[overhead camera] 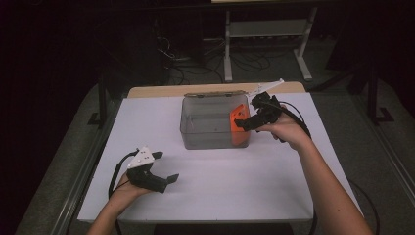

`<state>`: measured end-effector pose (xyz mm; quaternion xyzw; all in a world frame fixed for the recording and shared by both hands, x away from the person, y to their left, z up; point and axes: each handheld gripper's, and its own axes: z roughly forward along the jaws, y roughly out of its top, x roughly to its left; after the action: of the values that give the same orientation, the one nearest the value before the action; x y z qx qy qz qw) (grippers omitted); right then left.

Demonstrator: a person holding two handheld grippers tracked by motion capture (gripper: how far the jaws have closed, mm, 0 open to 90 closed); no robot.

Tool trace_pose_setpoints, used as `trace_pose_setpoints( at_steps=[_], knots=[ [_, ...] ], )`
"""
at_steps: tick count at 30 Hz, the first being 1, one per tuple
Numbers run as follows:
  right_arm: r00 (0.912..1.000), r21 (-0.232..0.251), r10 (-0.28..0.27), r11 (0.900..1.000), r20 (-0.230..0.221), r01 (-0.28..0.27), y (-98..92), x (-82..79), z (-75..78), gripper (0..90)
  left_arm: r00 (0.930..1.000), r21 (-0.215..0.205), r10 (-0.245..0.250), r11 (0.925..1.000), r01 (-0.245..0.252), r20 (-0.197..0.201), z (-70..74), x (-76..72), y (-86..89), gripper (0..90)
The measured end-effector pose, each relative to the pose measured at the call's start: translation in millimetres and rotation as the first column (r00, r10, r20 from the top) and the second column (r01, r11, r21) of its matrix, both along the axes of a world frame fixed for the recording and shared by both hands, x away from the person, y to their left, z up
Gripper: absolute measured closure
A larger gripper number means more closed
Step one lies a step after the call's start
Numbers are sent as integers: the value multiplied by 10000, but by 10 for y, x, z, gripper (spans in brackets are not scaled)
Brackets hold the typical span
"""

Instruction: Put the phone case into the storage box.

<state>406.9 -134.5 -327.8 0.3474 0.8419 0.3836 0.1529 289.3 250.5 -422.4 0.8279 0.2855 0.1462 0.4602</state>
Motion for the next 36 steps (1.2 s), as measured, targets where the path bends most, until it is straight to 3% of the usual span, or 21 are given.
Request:
trace_pose_setpoints(
  at_steps=[8, 18, 23, 36],
  knots=[
    [9981, 293, 84, 9995, 605, -102, -138, -215, -71, 0, 10000, 50, 13, 10000, -13, -30, -12, -4, -3, 0],
    [9946, 686, 166, 9974, 1020, -237, -314, -455, -233, 0, 10000, 153, 0, 9999, 1, -59, -23, -2, -3, 0],
    [9950, 1024, 48, 9946, 993, -150, -369, -537, -336, 0, 10000, 154, -6, 9999, 7, -67, -29, -10, 2, 0],
    [9966, 1227, -35, 9924, 825, -66, -480, -758, -602, 0, 10000, 197, 29, 9998, -28, -68, -28, -11, 12, 0]
  ],
)
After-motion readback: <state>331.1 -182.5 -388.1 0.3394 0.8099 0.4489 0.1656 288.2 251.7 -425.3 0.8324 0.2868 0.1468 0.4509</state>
